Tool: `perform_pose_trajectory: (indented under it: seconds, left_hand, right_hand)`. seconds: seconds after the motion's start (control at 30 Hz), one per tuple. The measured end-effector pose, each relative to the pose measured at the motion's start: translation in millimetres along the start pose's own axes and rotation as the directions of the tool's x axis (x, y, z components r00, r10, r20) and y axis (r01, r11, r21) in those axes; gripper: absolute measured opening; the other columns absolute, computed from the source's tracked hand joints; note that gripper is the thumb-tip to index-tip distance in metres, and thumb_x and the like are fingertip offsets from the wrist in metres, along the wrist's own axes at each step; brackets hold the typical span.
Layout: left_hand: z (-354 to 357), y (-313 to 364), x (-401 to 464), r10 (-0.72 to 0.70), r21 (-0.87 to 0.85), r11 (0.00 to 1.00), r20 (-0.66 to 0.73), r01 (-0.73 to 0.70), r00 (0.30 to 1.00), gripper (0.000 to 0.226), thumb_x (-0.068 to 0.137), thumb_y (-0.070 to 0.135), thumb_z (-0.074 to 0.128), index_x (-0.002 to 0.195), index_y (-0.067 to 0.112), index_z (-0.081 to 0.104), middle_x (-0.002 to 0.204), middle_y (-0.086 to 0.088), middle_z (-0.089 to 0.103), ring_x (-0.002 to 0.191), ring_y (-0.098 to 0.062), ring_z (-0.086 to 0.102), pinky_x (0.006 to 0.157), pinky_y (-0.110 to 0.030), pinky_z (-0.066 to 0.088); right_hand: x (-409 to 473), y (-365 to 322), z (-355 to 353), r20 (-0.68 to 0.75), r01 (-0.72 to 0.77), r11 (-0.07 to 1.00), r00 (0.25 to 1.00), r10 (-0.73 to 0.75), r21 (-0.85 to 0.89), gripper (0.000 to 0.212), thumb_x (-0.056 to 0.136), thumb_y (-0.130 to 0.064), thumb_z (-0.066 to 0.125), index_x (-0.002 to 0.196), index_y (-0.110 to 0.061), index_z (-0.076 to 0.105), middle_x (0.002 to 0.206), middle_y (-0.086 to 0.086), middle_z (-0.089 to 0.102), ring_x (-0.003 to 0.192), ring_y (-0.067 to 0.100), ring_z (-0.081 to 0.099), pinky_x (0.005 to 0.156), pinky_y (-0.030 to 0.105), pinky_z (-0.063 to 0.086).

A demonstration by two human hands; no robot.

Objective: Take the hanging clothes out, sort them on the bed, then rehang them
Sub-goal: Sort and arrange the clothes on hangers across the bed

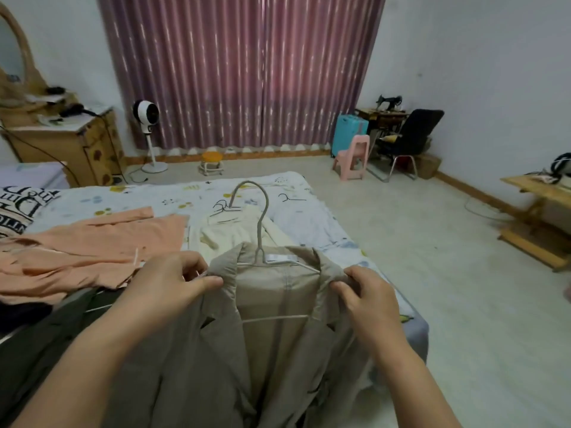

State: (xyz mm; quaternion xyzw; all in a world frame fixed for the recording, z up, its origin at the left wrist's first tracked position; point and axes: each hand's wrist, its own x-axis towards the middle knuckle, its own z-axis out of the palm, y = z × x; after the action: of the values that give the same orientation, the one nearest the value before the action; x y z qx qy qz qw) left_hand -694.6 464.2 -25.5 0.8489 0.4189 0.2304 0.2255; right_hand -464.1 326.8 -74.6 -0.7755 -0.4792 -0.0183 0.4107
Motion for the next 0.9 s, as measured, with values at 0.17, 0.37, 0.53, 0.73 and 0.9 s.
perform_pose_trajectory:
  seconds: [0.17, 0.37, 0.53, 0.73, 0.9]
  left_hand:
    - [69, 53, 17, 0.072, -0.056, 0.996, 0.098, -0.066, 0.993, 0.030, 0.079, 0.031, 0.070, 0.060, 0.015, 0.053, 0.056, 0.003, 0.046, 0.055, -0.010, 0.041, 0.053, -0.025, 0.028]
    - [149, 113, 47, 0.178, -0.128, 0.980, 0.247, -0.150, 0.953, 0.043, 0.080, 0.034, 0.068, 0.054, 0.022, 0.037, 0.053, 0.005, 0.038, 0.053, -0.010, 0.035, 0.054, -0.027, 0.025]
    - [208, 149, 85, 0.273, -0.171, 0.959, 0.331, -0.227, 0.903, 0.039, 0.084, 0.039, 0.062, 0.057, 0.024, 0.039, 0.057, 0.006, 0.042, 0.055, -0.008, 0.039, 0.053, -0.024, 0.027]
    - [272, 157, 157, 0.298, -0.209, 0.951, 0.404, -0.230, 0.865, 0.037, 0.086, 0.038, 0.060, 0.059, 0.024, 0.040, 0.059, 0.007, 0.044, 0.057, -0.007, 0.040, 0.054, -0.022, 0.029]
    - [310, 155, 227, 0.256, -0.196, 0.963, 0.433, -0.187, 0.864, 0.036, 0.086, 0.038, 0.059, 0.059, 0.026, 0.039, 0.062, 0.007, 0.046, 0.060, -0.006, 0.041, 0.055, -0.021, 0.030]
  right_hand:
    - [1, 64, -60, -0.034, -0.079, 0.993, 0.997, 0.076, -0.086, 0.026, 0.082, -0.013, 0.065, 0.063, -0.022, 0.049, 0.065, -0.011, 0.046, 0.072, 0.020, 0.047, 0.063, 0.032, 0.031]
    - [13, 145, -117, -0.076, -0.167, 0.953, 0.985, 0.152, -0.254, 0.005, 0.082, -0.014, 0.065, 0.079, -0.016, 0.062, 0.074, -0.005, 0.050, 0.077, 0.018, 0.046, 0.068, 0.031, 0.033]
    - [48, 201, -152, -0.073, -0.225, 0.890, 0.974, 0.214, -0.397, 0.007, 0.087, -0.018, 0.062, 0.084, -0.011, 0.064, 0.077, 0.001, 0.052, 0.077, 0.018, 0.045, 0.065, 0.030, 0.029]
    - [115, 258, -150, -0.023, -0.236, 0.847, 0.966, 0.256, -0.477, 0.010, 0.086, -0.021, 0.063, 0.087, -0.011, 0.067, 0.083, 0.007, 0.058, 0.080, 0.020, 0.048, 0.064, 0.030, 0.029]
    - [179, 302, -125, -0.007, -0.253, 0.828, 0.957, 0.289, -0.501, 0.012, 0.083, -0.021, 0.066, 0.086, -0.009, 0.067, 0.083, 0.009, 0.058, 0.087, 0.028, 0.053, 0.065, 0.030, 0.027]
